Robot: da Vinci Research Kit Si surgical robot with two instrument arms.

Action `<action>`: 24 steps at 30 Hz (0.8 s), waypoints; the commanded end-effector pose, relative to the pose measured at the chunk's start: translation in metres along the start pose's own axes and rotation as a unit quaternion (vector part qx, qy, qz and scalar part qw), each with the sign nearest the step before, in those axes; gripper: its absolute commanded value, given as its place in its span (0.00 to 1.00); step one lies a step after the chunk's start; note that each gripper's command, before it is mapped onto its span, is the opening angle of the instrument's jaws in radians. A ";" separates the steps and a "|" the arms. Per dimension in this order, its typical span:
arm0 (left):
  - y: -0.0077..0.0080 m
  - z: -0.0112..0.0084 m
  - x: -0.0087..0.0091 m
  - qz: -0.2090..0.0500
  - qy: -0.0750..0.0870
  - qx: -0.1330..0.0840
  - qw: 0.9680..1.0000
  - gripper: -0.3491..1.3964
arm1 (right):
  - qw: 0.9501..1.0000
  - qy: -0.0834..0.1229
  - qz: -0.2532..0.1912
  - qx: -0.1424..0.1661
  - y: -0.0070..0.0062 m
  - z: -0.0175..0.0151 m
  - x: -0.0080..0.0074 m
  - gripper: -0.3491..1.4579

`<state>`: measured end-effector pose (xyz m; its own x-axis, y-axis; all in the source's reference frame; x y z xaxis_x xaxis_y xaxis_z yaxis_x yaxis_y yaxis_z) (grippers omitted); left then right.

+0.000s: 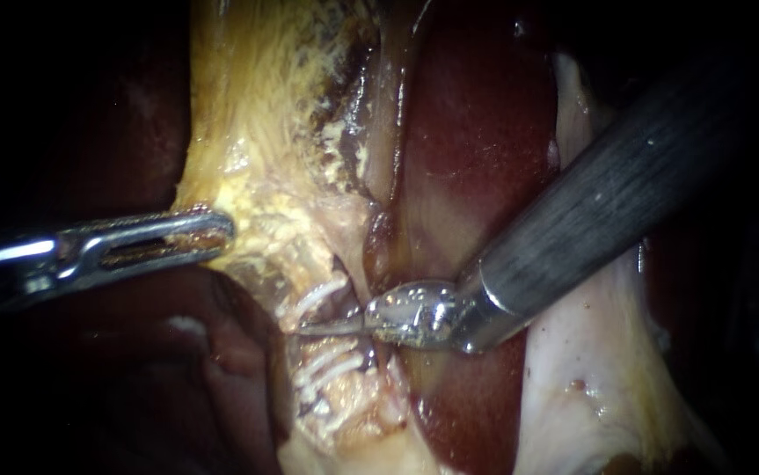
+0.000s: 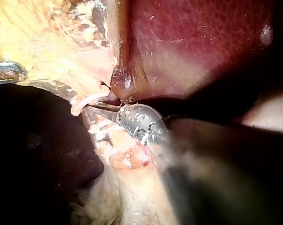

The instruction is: Go back from the cut left tube

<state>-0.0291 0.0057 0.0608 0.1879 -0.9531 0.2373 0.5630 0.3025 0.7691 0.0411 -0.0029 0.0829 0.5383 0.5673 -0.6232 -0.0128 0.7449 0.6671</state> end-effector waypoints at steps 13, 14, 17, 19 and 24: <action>0.0002 -0.0002 0.0001 0.001 0.006 -0.003 1.000 0.00 | 1.000 0.002 0.007 -0.008 0.0000 0.0001 0.0000 0.57; 0.0002 -0.0002 0.0001 0.001 0.006 -0.003 1.000 0.00 | 1.000 0.002 0.007 -0.011 0.0000 0.0001 0.0001 0.60; 0.0002 -0.0002 0.0001 0.001 0.006 -0.003 1.000 0.00 | 1.000 0.001 0.008 -0.013 0.0000 0.0001 0.0001 0.69; 0.0002 -0.0003 0.0001 0.001 0.006 -0.003 1.000 0.00 | 1.000 0.001 0.008 -0.013 0.0000 0.0001 0.0001 0.72; 0.0003 -0.0003 0.0000 0.001 0.006 -0.003 1.000 0.00 | 1.000 0.001 0.011 -0.012 0.0000 0.0001 0.0001 0.77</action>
<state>-0.0287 0.0058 0.0608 0.1989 -0.9522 0.2317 0.5674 0.3046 0.7650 0.0413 -0.0029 0.0828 0.5357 0.5842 -0.6097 -0.0460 0.7412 0.6697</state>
